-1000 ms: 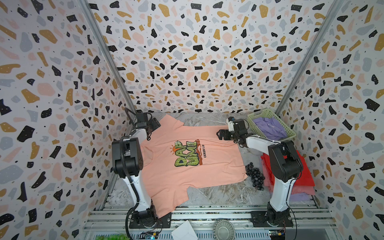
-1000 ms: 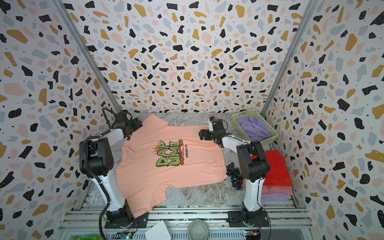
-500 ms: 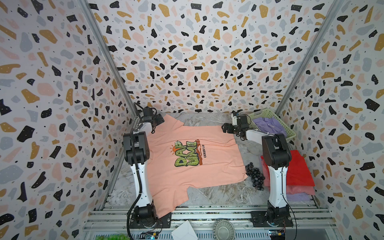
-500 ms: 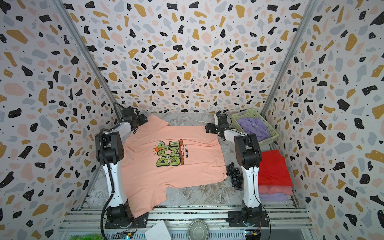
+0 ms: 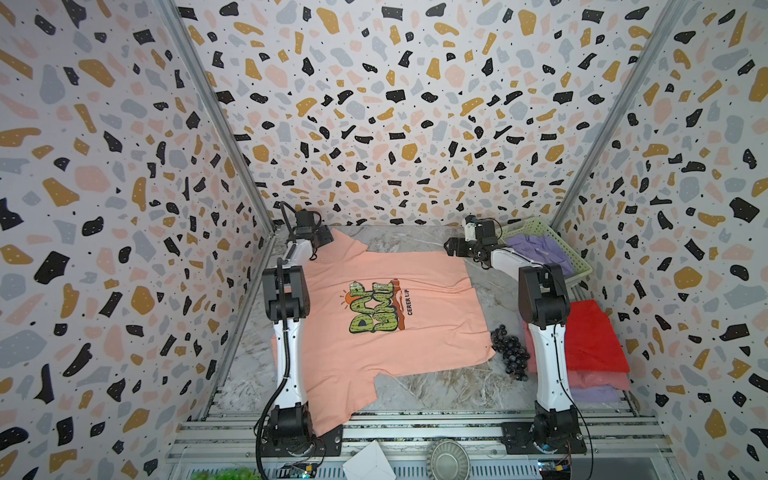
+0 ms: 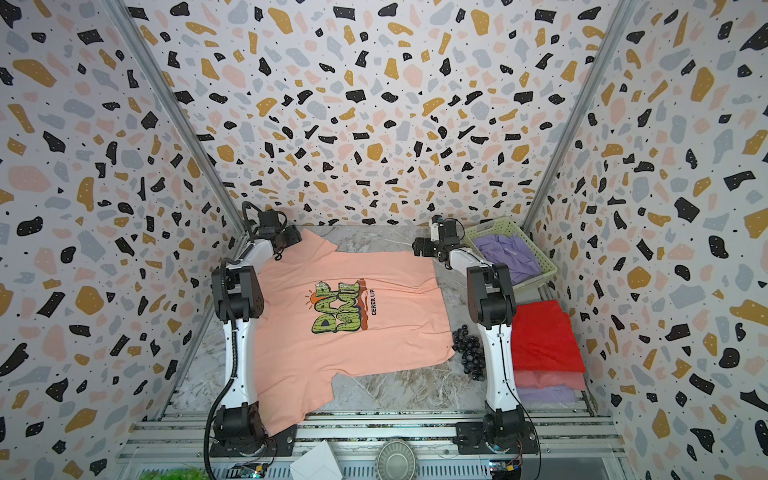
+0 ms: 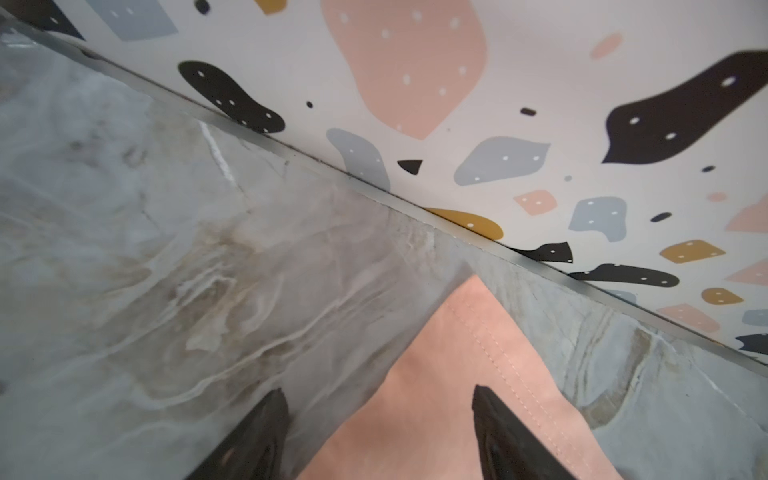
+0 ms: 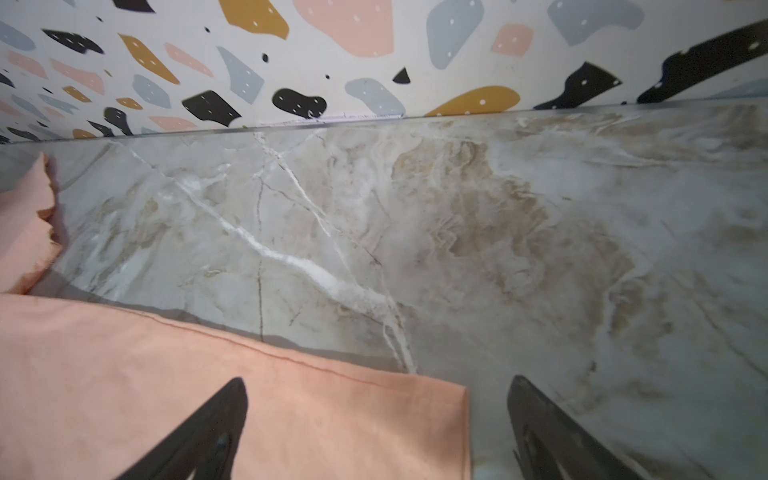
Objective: Fold and stack the t-shirts
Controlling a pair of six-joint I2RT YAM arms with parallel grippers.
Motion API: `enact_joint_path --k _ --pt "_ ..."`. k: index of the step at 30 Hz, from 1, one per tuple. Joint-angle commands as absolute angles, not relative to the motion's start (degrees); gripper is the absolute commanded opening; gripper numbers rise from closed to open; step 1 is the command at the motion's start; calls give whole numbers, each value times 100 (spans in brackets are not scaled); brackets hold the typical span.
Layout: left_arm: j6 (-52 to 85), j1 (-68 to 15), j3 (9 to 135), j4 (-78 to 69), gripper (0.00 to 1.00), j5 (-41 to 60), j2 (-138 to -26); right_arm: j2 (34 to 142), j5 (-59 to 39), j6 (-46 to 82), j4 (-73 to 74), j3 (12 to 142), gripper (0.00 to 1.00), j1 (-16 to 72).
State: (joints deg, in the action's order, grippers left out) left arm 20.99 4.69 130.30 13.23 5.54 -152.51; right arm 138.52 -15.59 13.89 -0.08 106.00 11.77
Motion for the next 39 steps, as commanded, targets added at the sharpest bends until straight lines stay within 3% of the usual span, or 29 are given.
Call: enact_joint_path --k 1,6,10,15,21,24,29,33,36,39 --pt "1986 422 13124 1804 66 684 -15427 13905 -1560 1245 -530 10924 97 1204" --pt "1871 322 13462 2139 52 452 -15532 14216 -1542 1256 -955 11414 97 1204" --pt "1669 246 13573 2349 34 277 -15591 14377 -1544 1239 -1082 11686 96 1204" --pt "1593 237 13450 2317 16 212 -15575 14622 -1122 1264 -1832 12195 87 1272" --pt "1569 237 13357 2074 0 276 -15483 14338 -675 1050 -1879 11604 75 1497" --pt "1591 237 13284 1956 0 299 -15425 14222 -530 1025 -1760 11362 67 1576" --pt "1622 238 13204 1851 0 281 -15334 14221 -315 1141 -1747 11360 35 1582" --pt "1678 246 13124 1692 0 353 -15276 14156 -149 1169 -1671 11331 22 1582" --pt "1691 246 13049 1470 0 471 -15182 13990 -105 1128 -1444 11277 3 1582" --pt "1640 246 12894 1120 0 639 -15003 13765 -220 1033 -1116 11179 0 1582"
